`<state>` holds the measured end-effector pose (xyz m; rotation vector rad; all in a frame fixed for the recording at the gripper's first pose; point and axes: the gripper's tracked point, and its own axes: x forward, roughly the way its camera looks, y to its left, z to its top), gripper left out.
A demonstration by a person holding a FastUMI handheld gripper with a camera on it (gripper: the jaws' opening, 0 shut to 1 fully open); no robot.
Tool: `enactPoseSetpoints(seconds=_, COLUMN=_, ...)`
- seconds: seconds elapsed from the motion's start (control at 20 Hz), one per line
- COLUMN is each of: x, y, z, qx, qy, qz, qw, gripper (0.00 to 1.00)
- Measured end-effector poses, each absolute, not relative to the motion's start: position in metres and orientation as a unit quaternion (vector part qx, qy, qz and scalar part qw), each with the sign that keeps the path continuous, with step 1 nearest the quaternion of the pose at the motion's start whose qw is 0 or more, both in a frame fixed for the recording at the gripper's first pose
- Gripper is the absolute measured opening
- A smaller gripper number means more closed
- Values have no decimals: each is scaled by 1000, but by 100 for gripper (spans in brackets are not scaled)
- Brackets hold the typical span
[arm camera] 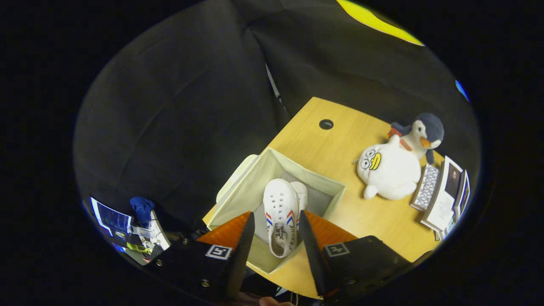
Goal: Open the storage box then place both shoes into the box .Put the left shoe in first, then the right shoe, with the right side of both shoes facing outward in a uniform manner.
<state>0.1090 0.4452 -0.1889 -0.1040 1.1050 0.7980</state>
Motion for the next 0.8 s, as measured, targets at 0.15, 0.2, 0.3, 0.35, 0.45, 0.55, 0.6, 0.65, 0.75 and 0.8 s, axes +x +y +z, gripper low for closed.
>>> enactPoseSetpoints(seconds=0.15, x=117, y=418, z=-174, qx=-46, qy=487, qz=353, qw=797, gripper=96)
enactPoseSetpoints(seconds=0.2, x=119, y=408, z=-170, qx=-42, qy=481, qz=346, qw=805, gripper=97)
enactPoseSetpoints(seconds=0.3, x=123, y=379, z=-160, qx=-30, qy=465, qz=326, qw=823, gripper=98)
enactPoseSetpoints(seconds=0.35, x=127, y=366, z=-153, qx=-24, qy=453, qz=315, qw=834, gripper=98)
enactPoseSetpoints(seconds=0.45, x=134, y=337, z=-137, qx=-9, qy=416, qz=291, qw=861, gripper=98)
enactPoseSetpoints(seconds=0.55, x=139, y=310, z=-114, qx=6, qy=370, qz=270, qw=889, gripper=98)
enactPoseSetpoints(seconds=0.6, x=139, y=293, z=-103, qx=13, qy=348, qz=256, qw=901, gripper=98)
enactPoseSetpoints(seconds=0.65, x=140, y=277, z=-92, qx=20, qy=327, qz=243, qw=913, gripper=98)
enactPoseSetpoints(seconds=0.75, x=140, y=243, z=-70, qx=29, qy=279, qz=211, qw=936, gripper=98)
enactPoseSetpoints(seconds=0.8, x=139, y=225, z=-61, qx=30, qy=258, qz=194, qw=946, gripper=98)
